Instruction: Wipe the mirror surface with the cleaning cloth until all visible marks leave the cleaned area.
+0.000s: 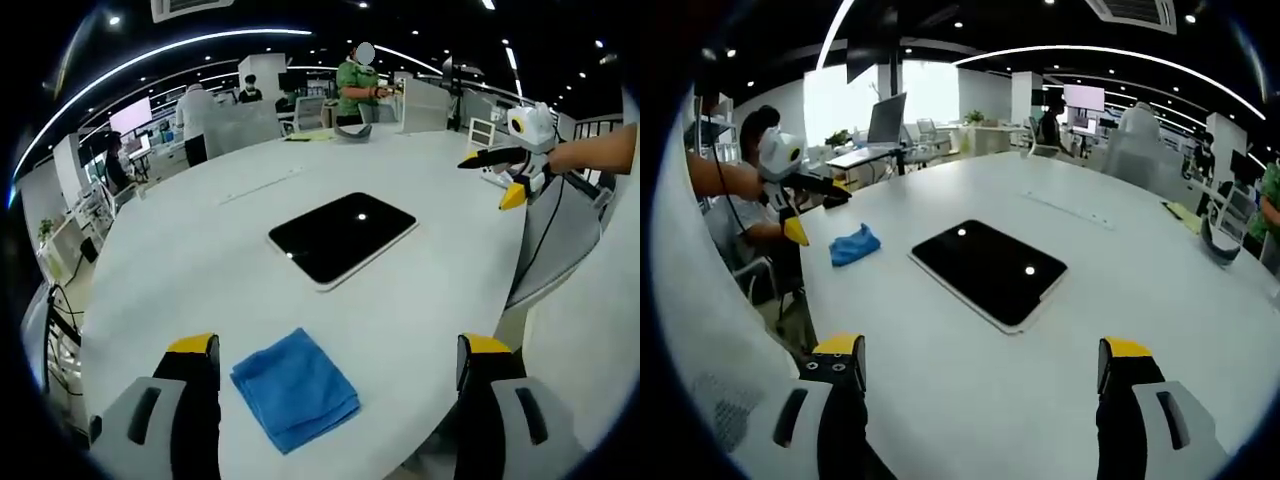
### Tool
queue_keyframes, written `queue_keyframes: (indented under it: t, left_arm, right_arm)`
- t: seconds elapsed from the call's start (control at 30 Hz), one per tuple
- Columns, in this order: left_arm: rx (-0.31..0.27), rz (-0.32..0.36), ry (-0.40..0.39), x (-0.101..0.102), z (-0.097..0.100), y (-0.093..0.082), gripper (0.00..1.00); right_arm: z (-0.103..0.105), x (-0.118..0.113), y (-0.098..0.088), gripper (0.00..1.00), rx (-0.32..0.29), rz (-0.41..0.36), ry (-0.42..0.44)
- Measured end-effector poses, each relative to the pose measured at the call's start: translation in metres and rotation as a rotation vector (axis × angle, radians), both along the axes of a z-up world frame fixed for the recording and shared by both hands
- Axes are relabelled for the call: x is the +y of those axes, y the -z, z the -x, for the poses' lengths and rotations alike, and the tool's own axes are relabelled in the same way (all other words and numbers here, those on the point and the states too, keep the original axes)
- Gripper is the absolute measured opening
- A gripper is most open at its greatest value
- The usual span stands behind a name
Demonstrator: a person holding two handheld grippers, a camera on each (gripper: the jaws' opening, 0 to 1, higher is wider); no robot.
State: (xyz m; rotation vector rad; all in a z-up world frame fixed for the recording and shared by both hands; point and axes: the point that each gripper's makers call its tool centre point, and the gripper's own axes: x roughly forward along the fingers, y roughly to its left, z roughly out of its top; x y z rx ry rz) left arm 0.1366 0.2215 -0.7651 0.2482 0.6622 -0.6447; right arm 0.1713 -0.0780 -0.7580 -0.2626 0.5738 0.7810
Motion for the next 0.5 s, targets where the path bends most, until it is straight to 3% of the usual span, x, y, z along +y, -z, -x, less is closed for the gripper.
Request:
queue_keyframes:
  t: [0.5]
  left_arm:
    - [-0.005,-0.004,0.006,-0.0024,-0.0011,-0.0013,0.99]
  right_arm:
    - [0.0038,-0.0007,0.0008,0.96,0.009,-0.004,-0.001]
